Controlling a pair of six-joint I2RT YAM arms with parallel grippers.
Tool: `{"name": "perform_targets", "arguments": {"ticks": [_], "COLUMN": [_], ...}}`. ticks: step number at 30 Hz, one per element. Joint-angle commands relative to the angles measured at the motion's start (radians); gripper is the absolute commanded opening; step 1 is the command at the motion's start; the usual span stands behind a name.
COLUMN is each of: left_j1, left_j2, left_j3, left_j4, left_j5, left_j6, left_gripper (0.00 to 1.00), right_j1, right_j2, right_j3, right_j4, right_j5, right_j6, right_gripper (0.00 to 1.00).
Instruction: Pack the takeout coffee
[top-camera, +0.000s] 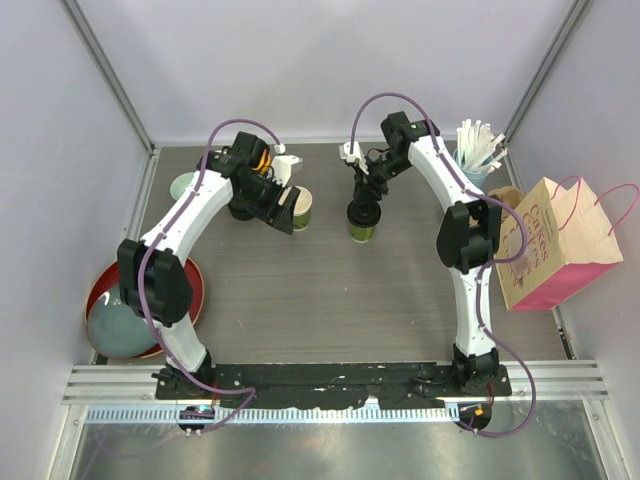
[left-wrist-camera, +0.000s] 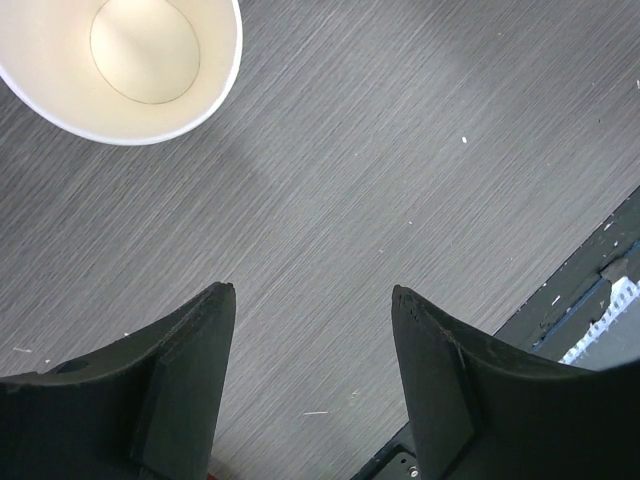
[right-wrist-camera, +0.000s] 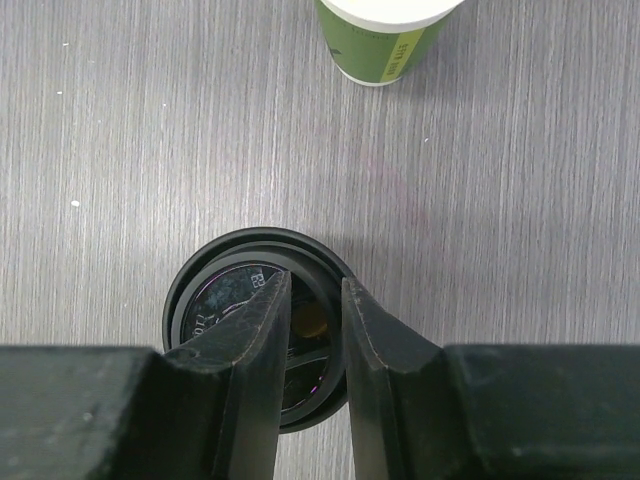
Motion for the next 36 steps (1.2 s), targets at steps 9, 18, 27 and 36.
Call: {"name": "perform_targets", "arguments": {"ticks": [9,18,27,36], "left_j1": [0.0,-0.001,-0.001,0.0], "left_j2": [-0.006,-0.003,-0.006,0.005], "left_j3": [0.012,0.015,0.012,0.021], "left_j4": [0.013,0.008,0.004,-0.003], "left_j5": [0.005,0.008,0.005,0.005], "left_j6": [0.023,0.023,0.027,0.027], "left_gripper": [0.66,0.66,0.66,0.65], "right_j1": [0.004,0.003,0.003,0.004], "right_j2": [-0.098,-0.131,-0.04,-0.002], "right_j3": [-0.026,0.026,0.133,0.147], "right_j4": [-0.006,-0.046,-0.126,-0.152], "right_j5": [0.098,0.093,0.121,0.121], "right_j6": [0.039,0.033,-0.07,-0.098], "right_gripper": [0.38,0.56,0.52,0.49]}}
